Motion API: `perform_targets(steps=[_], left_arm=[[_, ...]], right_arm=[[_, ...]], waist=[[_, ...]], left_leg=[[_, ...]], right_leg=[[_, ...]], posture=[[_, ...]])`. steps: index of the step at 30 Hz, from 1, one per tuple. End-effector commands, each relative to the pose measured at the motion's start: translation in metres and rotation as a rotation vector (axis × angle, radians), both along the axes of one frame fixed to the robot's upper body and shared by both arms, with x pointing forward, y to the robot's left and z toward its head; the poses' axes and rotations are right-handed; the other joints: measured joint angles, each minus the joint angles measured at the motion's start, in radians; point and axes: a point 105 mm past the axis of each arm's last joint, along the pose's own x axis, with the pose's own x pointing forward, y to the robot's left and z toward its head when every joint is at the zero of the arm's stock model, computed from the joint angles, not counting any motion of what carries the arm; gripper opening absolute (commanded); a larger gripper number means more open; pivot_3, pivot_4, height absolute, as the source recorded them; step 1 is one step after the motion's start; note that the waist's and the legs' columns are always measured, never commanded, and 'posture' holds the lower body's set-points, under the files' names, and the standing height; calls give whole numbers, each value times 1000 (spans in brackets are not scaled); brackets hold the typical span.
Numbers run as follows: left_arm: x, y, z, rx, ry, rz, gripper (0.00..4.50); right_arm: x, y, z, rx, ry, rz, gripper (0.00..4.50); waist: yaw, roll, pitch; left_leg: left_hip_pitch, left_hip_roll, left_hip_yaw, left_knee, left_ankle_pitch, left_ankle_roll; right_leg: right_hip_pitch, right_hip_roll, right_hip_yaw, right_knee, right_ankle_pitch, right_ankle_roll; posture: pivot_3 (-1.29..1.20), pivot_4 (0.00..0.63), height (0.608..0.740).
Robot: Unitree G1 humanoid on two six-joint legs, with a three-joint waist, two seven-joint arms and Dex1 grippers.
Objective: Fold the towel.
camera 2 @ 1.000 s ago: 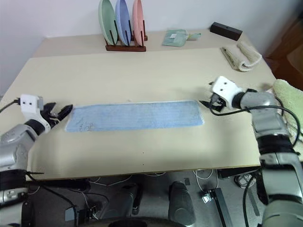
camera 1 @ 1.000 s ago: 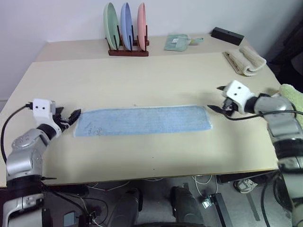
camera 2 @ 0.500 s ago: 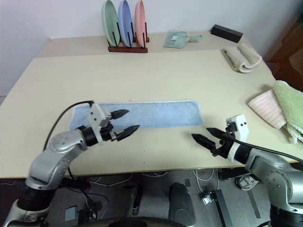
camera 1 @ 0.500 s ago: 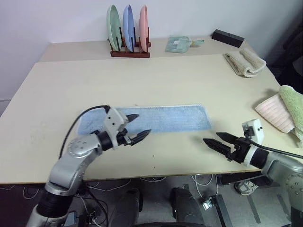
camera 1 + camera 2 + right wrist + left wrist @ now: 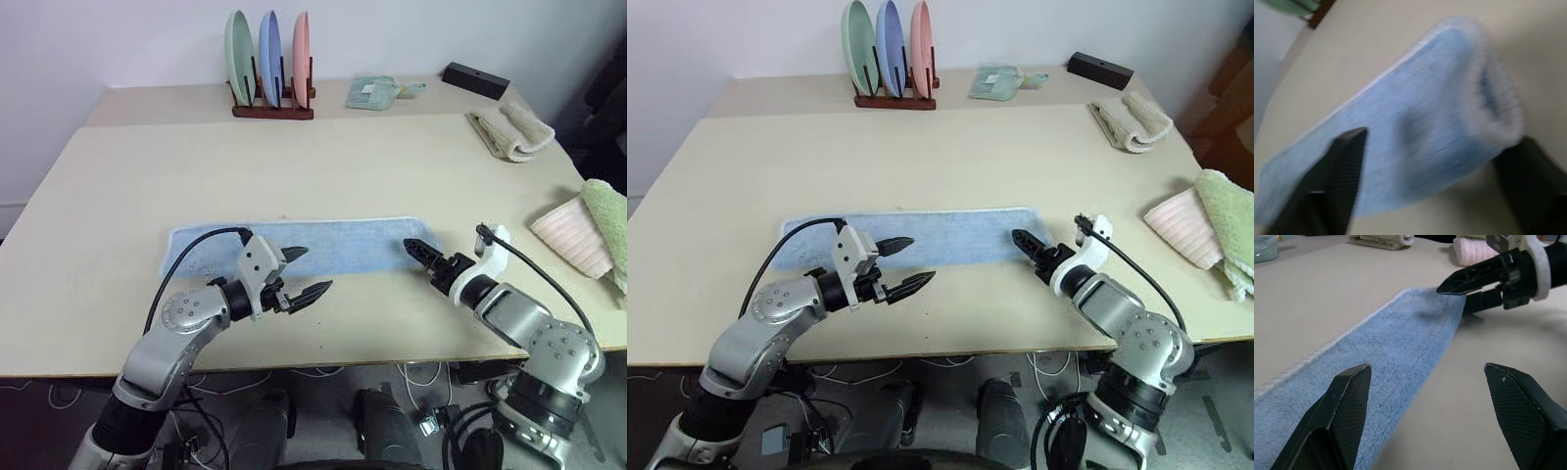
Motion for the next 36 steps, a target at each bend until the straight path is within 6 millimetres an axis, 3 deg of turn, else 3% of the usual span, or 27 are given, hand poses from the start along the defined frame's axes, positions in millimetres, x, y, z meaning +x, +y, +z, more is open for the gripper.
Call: perform_targets(steps=[1, 5, 6, 10, 13, 16, 18, 22, 24, 27, 32, 36], left_arm=[[-4, 0, 12, -9, -63, 5, 3794], [-6, -1, 12, -12, -64, 8, 3794], [-6, -2, 12, -13, -63, 9, 3794], [-6, -2, 11, -13, -60, 13, 3794], [-4, 1, 10, -9, -58, 15, 3794], [-1, 2, 9, 3, -59, 10, 3794], [1, 3, 8, 14, -62, 7, 3794], [3, 2, 8, 22, -72, 7, 3794], [2, 2, 9, 20, -73, 10, 3794], [0, 0, 8, 15, -72, 16, 3794], [-3, 0, 9, 10, -72, 37, 3794], [-3, 1, 8, 16, -72, 48, 3794]], right_arm=[[4, -5, -2, 11, 21, -43, 2226], [4, -14, 4, -28, 8, -67, 266], [4, -20, 8, -45, -5, -79, 56], [3, -52, 36, -126, -93, -118, 56], [0, -79, 70, -276, -182, -113, 56], [2, -81, 94, -440, -253, -40, 56], [3, -68, 103, -554, -296, 51, 56], [-4, -1, 105, -733, -420, 390, 56], [-10, 23, 96, -804, -451, 535, 56], [-15, 53, 65, -945, -445, 717, 56], [-8, 66, 32, -1034, -419, 791, 56], [-3, 67, 22, -1042, -412, 792, 56]], waist=[[-2, 0, 0], [-8, 0, 0], [-9, 0, 0], [-7, 1, 0], [-14, 2, 1], [-18, 3, 1], [-24, 2, 1], [-24, 2, 1], [-18, 2, 1], [-10, 1, 1], [-11, 1, 2], [-13, 1, 2]], left_leg=[[0, 0, 0, 0, 0, 0], [0, 0, 0, 0, 0, 0], [0, 0, 0, 0, 0, 0], [-1, 0, 0, 0, 0, 0], [-1, 0, 0, -1, 0, 0], [-1, 0, 1, -1, 0, 1], [0, 1, 2, -1, -1, 1], [0, 3, 3, -2, -1, 2], [-1, 4, 2, -1, -1, 2], [-3, 5, 1, 0, -1, 2], [-3, 5, 1, 0, -1, 2], [-3, 5, 1, -1, -1, 1]], right_leg=[[0, 0, 0, 0, 0, 0], [0, 0, 0, 0, 0, 0], [0, 0, 0, 0, 0, 0], [0, 0, 0, 0, 0, 0], [0, 0, 0, -1, 0, 0], [0, 0, 0, -1, 0, 1], [0, 1, 0, -1, 0, 0], [0, 2, 0, -2, 0, 0], [0, 2, 0, -2, 0, 0], [0, 2, -1, -5, 0, 1], [2, 2, -1, -10, 1, -1], [1, 2, -1, -10, 1, -1]], posture=[[0, 150, 737], [0, 150, 737], [0, 150, 737], [0, 150, 737], [0, 150, 737], [0, 150, 737], [0, 150, 737], [0, 150, 737], [0, 150, 737], [0, 150, 737], [0, 150, 737], [0, 150, 737]])
